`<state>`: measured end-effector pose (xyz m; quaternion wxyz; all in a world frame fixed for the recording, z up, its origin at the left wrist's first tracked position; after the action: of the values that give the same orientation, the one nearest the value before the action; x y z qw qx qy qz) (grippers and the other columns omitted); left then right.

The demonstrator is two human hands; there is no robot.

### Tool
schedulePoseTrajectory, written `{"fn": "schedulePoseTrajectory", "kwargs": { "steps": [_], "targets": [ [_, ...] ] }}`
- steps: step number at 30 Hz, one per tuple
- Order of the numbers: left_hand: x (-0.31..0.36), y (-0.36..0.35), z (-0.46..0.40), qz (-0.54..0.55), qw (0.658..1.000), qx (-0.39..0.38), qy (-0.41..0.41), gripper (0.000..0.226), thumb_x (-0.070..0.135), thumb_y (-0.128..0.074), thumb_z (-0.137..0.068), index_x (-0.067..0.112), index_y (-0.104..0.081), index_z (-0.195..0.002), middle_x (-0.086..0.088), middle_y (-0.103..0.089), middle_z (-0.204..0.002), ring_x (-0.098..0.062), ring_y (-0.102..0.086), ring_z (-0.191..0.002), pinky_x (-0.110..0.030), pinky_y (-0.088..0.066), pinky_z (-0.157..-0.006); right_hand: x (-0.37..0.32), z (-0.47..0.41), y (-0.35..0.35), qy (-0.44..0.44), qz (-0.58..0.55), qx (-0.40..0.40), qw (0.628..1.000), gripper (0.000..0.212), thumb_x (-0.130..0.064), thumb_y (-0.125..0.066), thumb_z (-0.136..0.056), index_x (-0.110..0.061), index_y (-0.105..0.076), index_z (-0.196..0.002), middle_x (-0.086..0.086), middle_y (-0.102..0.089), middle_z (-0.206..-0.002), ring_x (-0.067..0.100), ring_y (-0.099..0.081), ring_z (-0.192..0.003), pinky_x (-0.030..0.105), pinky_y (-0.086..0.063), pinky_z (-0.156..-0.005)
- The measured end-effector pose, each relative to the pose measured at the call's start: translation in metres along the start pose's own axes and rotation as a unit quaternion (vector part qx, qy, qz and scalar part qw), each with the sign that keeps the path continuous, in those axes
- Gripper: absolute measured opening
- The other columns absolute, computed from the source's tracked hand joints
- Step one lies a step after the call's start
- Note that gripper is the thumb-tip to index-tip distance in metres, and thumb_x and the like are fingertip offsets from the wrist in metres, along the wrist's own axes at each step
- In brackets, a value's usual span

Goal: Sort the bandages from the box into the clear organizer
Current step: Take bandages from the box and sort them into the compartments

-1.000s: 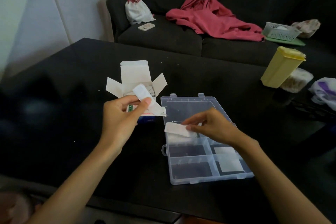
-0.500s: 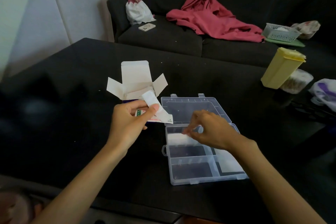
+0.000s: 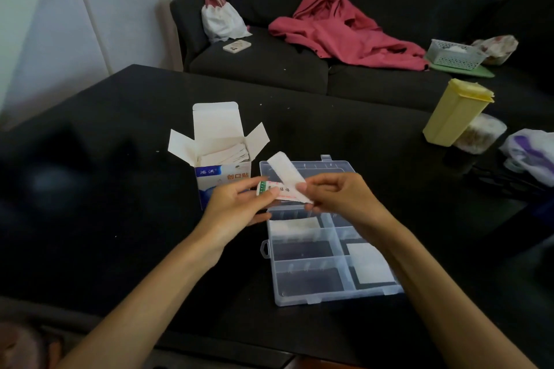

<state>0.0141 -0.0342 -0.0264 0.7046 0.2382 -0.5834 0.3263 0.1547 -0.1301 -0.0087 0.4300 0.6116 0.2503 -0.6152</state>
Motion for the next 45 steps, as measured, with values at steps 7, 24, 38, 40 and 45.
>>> {"fn": "schedulePoseTrajectory", "kwargs": {
  "steps": [7, 24, 38, 40, 45],
  "targets": [
    [0.024, -0.007, 0.010, -0.418, 0.873, -0.020, -0.249, 0.021, 0.026, -0.069, -0.082, 0.031, -0.071, -0.103, 0.019, -0.067, -0.098, 0.010, -0.057, -0.081, -0.007, -0.046, -0.073, 0.010, 0.002, 0.014, -0.031, 0.119, -0.039, 0.992, 0.005, -0.028, -0.066, -0.083, -0.025, -0.070, -0.084, -0.009, -0.068, -0.084, 0.009, -0.067, -0.074, 0.014, -0.051, -0.058],
    [0.005, -0.016, 0.011, -0.595, 0.737, -0.114, -0.301, 0.026, 0.037, -0.054, -0.090, 0.041, -0.062, -0.115, 0.020, -0.052, -0.123, 0.001, -0.039, -0.116, -0.020, -0.030, -0.099, 0.003, -0.011, 0.015, 0.062, 0.301, -0.053, 0.950, 0.011, -0.017, -0.064, -0.086, -0.020, -0.070, -0.094, -0.009, -0.065, -0.090, 0.001, -0.061, -0.081, 0.013, -0.050, -0.073],
    [0.013, -0.005, 0.009, -0.547, 0.806, 0.006, -0.227, 0.026, 0.058, -0.065, -0.075, 0.037, -0.051, -0.077, 0.020, -0.051, -0.071, 0.004, -0.048, -0.065, -0.015, -0.043, -0.070, 0.010, -0.009, -0.010, 0.125, 0.485, -0.046, 0.864, 0.018, -0.032, -0.065, -0.085, -0.026, -0.072, -0.100, -0.004, -0.061, -0.102, 0.009, -0.050, -0.093, 0.025, -0.044, -0.082],
    [0.014, -0.006, 0.009, -0.549, 0.805, -0.002, -0.223, 0.026, 0.058, -0.065, -0.076, 0.036, -0.052, -0.077, 0.020, -0.052, -0.072, 0.006, -0.047, -0.063, -0.010, -0.039, -0.065, 0.009, -0.010, -0.011, 0.130, 0.499, -0.036, 0.856, 0.019, -0.034, -0.066, -0.084, -0.026, -0.072, -0.100, -0.005, -0.057, -0.098, 0.009, -0.047, -0.092, 0.023, -0.042, -0.080],
    [0.042, 0.012, 0.020, -0.486, 0.822, 0.103, -0.279, 0.027, 0.055, -0.064, -0.076, 0.030, -0.056, -0.074, 0.015, -0.056, -0.068, 0.002, -0.051, -0.060, -0.013, -0.040, -0.062, -0.002, -0.008, -0.006, 0.119, 0.431, -0.058, 0.892, 0.011, -0.032, -0.069, -0.081, -0.031, -0.069, -0.092, -0.014, -0.059, -0.088, 0.003, -0.053, -0.078, 0.017, -0.042, -0.068]
  ]
}}
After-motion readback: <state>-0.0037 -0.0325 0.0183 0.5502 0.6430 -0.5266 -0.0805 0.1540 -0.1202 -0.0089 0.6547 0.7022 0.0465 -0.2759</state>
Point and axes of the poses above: each hand's wrist, its own z-axis away from the middle knuckle, its own y-axis out of the back of the hand, x = y × z, the point moved 7 cm from there along -z, towards the middle knuckle
